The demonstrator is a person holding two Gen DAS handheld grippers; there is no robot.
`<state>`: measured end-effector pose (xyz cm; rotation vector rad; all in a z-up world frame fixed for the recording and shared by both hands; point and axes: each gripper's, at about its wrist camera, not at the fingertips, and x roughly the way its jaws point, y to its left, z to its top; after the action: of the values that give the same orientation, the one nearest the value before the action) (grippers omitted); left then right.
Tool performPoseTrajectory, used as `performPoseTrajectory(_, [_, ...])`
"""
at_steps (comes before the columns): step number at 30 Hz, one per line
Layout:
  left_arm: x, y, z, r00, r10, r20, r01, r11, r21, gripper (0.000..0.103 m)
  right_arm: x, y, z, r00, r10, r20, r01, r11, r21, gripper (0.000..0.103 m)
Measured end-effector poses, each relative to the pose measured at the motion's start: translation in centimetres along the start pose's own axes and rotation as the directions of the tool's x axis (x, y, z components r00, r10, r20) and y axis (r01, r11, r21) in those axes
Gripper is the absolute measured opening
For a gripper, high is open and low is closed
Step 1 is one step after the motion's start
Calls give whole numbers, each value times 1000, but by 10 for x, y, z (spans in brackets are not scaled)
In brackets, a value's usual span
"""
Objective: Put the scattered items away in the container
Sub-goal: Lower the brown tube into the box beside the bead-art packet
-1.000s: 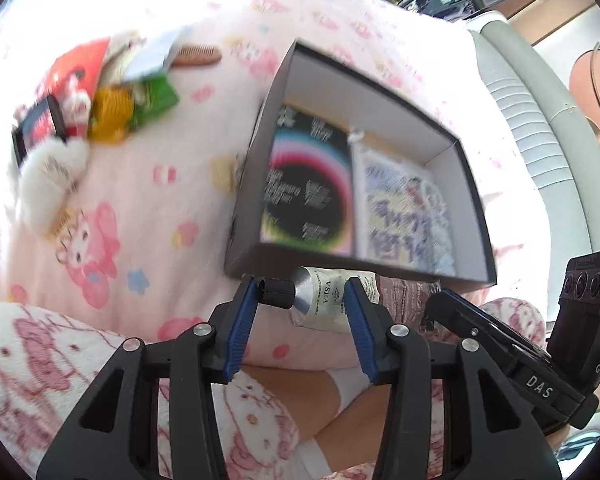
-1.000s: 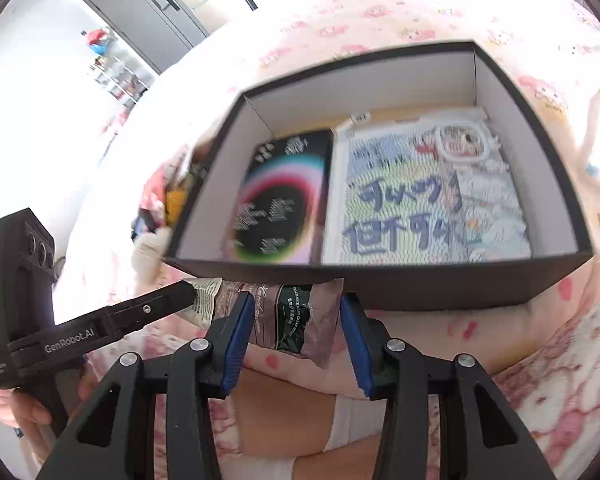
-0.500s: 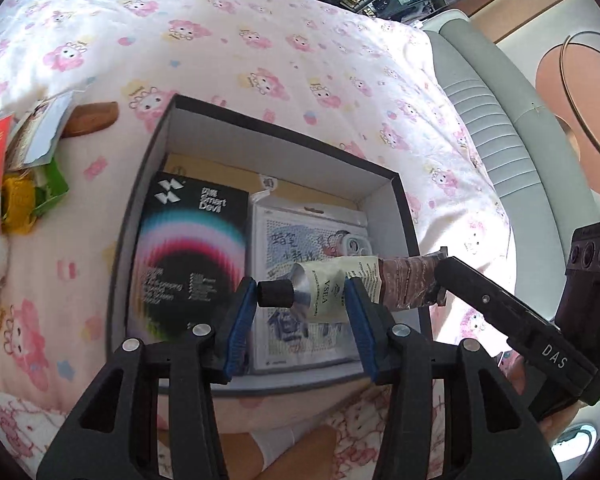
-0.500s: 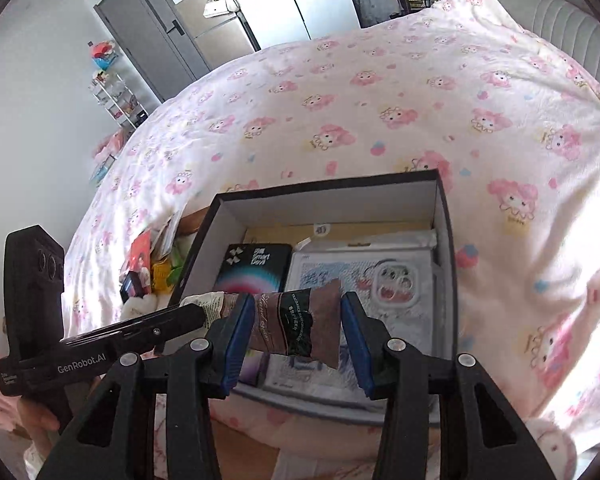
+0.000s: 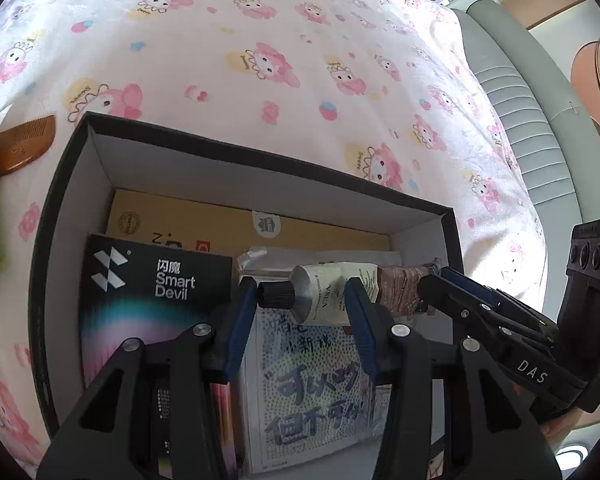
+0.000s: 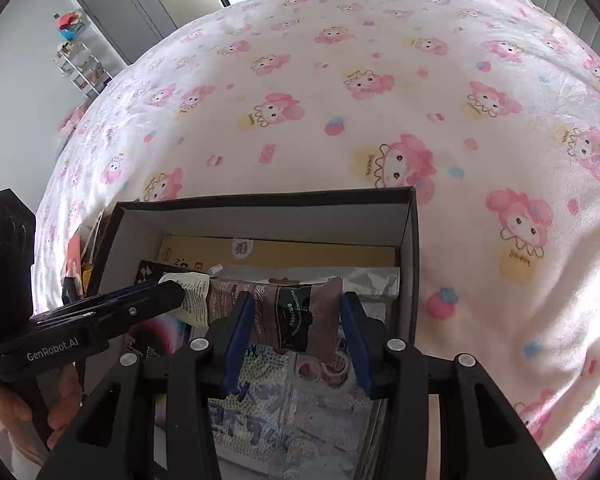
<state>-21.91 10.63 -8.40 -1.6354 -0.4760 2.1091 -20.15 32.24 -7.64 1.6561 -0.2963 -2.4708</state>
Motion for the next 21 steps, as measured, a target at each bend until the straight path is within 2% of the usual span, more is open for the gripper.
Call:
performPoseTrajectory(7, [37,10,17,998,5,-59,-7,999,-33,47,23,-12,12,999,-30,-24,30,999,14,41])
performPoseTrajectory(8, [42,11,18,998,8,-69,-10,999,-32,44,24,-11,12,999,-47,-16,47,999,-3,41])
performPoseTrajectory(11, [53,7,19,995,18,-98,-20,1000,-17,44,29,-1,13,1000,-20,-11,20,999,-35,41])
performPoseTrajectory(14, [52,2,18,996,29,-87,-29,1000,8,44,33,9,11,995,-97,-5,96,991,-92,41])
performPoseTrajectory(17, [42,2,18,998,13,-55,-13,1000,-6,44,28,4,10,997,-73,12,73,995,-73,41])
performPoseTrajectory(21, [27,6,18,994,105,27,-104,994,-35,44,23,-8,11,997,-65,36,65,998,9,41])
